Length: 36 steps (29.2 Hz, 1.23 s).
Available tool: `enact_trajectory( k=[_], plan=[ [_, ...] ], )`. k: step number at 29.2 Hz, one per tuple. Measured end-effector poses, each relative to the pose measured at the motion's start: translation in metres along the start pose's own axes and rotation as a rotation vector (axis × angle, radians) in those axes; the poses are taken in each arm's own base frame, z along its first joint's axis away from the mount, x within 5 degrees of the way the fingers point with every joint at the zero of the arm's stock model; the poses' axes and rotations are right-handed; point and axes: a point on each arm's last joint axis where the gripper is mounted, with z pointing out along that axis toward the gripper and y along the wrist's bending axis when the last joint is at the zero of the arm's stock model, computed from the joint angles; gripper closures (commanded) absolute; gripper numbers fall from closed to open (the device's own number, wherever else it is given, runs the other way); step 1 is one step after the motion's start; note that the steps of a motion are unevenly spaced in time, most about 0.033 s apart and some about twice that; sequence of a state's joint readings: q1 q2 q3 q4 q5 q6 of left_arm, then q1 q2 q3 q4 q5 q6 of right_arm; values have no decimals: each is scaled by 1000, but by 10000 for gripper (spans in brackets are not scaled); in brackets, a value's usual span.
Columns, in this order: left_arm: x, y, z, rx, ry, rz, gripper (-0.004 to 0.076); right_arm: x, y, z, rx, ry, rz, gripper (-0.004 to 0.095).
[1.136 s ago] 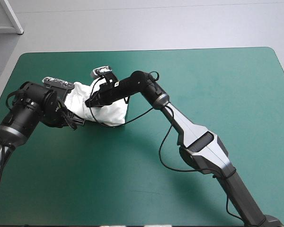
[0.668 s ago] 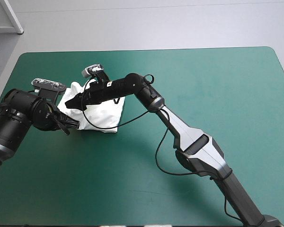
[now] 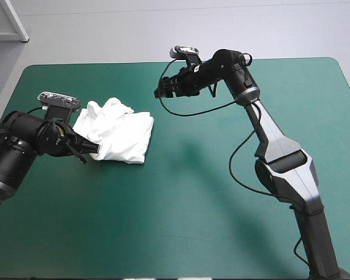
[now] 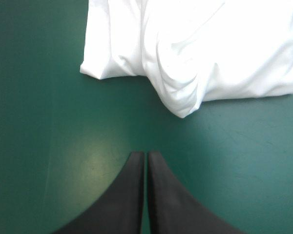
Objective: Fold the cloth
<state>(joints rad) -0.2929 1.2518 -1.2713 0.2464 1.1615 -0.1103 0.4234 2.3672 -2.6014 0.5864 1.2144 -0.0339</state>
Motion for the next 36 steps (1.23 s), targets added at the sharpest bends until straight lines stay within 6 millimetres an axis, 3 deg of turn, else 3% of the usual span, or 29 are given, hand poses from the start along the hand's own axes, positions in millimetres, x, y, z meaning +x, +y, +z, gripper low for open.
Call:
enact_trajectory(
  k=[4,9,13,21,23,26,31,36],
  plan=[
    [-2,0,0,2,-17,0,705,29,5,12,29,146,25,245],
    [-2,0,0,2,-20,1,705,61,22,55,20,264,2,256],
    [-1,0,0,1,-11,20,705,74,35,87,9,254,-19,257],
    [1,0,0,-1,10,38,705,82,25,121,8,207,43,262],
    [1,0,0,-1,10,38,705,82,26,125,-20,189,64,313],
    [1,0,0,-1,10,38,705,83,27,131,-51,175,79,493],
    [1,0,0,-1,10,49,705,85,31,135,-61,164,60,930],
    [1,0,0,-1,9,72,705,86,33,135,-61,164,34,923]
  ],
)
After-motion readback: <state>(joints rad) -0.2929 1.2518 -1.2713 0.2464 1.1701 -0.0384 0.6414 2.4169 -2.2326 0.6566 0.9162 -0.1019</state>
